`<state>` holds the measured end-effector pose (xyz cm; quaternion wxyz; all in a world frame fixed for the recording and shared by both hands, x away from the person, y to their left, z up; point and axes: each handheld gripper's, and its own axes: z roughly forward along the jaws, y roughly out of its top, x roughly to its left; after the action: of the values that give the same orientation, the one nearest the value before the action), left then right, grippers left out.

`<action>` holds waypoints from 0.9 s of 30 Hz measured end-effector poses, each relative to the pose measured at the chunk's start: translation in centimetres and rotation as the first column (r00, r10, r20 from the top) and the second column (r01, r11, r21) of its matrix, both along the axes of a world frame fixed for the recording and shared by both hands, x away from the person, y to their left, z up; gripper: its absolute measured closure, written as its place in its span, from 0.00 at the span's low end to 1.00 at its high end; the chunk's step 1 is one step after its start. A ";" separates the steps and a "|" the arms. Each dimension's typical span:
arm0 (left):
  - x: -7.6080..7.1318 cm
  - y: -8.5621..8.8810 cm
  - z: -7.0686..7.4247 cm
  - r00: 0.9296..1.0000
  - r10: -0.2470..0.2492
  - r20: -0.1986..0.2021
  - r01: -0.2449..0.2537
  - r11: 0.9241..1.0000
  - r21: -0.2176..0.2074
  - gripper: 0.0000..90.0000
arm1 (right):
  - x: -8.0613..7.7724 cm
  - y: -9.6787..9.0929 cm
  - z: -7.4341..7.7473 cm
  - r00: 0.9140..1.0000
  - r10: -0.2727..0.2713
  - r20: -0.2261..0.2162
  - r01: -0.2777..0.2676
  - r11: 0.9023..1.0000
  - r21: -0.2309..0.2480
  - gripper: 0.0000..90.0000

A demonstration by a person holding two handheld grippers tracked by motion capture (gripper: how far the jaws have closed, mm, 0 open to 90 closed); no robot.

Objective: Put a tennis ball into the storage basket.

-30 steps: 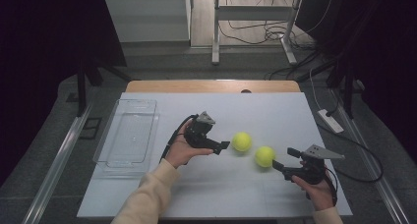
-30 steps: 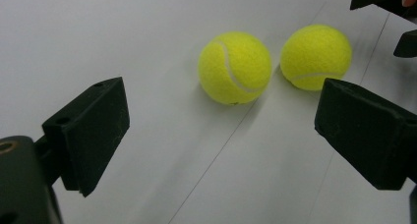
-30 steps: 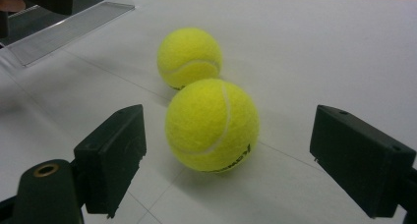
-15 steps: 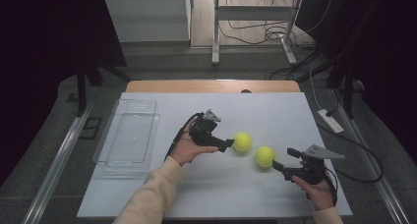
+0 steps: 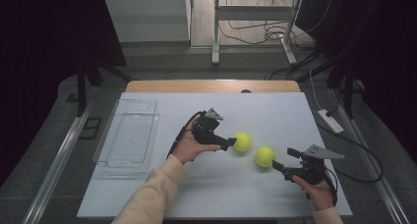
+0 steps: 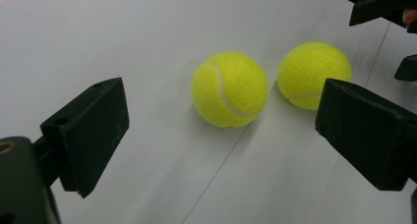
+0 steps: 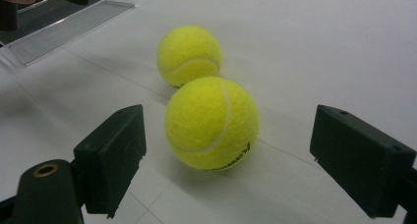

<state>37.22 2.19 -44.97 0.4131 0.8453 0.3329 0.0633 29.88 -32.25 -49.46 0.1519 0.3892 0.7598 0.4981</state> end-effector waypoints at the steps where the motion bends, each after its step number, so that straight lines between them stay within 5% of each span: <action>1: 0.1 0.0 0.0 1.000 -0.001 -0.001 0.001 1.000 -0.001 0.07 | 0.0 0.0 0.0 1.000 0.000 0.000 0.000 1.000 0.000 0.15; 27: 1.8 -2.6 0.1 0.999 -0.044 -0.011 0.044 0.998 0.045 0.06 | 0.0 0.0 -0.1 1.000 0.001 -0.001 -0.001 1.000 -0.002 0.15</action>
<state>39.05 -0.38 -44.83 0.3936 0.8618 0.3148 0.0572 29.90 -32.28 -49.52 0.1514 0.3889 0.7606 0.4973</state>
